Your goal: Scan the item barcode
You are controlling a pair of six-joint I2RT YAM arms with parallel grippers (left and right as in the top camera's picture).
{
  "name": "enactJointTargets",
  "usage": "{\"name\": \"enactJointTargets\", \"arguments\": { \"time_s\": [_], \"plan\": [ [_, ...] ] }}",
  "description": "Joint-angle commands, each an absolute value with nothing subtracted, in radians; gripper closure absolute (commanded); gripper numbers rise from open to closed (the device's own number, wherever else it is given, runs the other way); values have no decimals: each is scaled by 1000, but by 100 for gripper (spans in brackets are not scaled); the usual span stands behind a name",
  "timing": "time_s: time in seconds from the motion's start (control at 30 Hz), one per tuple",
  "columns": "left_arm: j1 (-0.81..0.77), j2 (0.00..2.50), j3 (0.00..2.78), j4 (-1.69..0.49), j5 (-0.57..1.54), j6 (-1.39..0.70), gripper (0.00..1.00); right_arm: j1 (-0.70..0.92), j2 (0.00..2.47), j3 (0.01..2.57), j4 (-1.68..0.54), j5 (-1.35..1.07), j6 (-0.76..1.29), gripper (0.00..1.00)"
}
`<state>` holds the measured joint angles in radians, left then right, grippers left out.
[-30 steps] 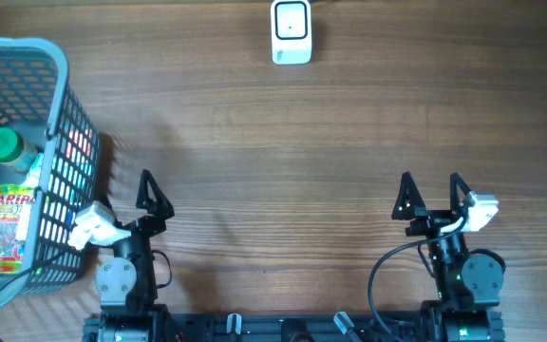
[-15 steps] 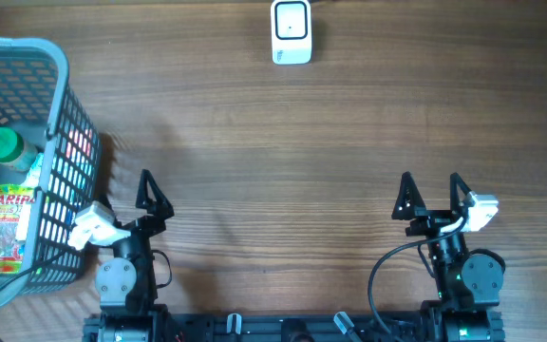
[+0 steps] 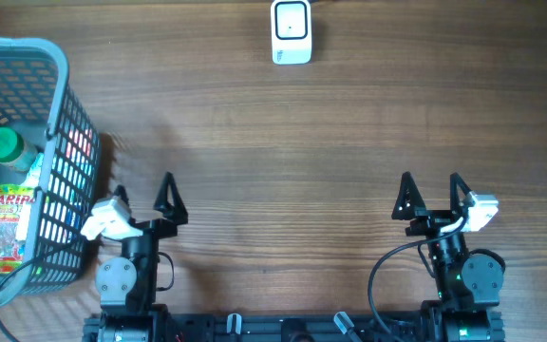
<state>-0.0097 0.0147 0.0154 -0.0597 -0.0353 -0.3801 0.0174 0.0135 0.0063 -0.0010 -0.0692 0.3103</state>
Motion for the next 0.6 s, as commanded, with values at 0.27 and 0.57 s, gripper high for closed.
{"name": "enactJointTargets", "arguments": {
  "time_s": [0.27,0.57],
  "plan": [
    [-2,130,308,-220,246,-284,0,21,9,5,1,-52,318,0],
    [-2,678,974,-562,366,-205,0,21,9,5,1,-52,318,0]
  ]
}}
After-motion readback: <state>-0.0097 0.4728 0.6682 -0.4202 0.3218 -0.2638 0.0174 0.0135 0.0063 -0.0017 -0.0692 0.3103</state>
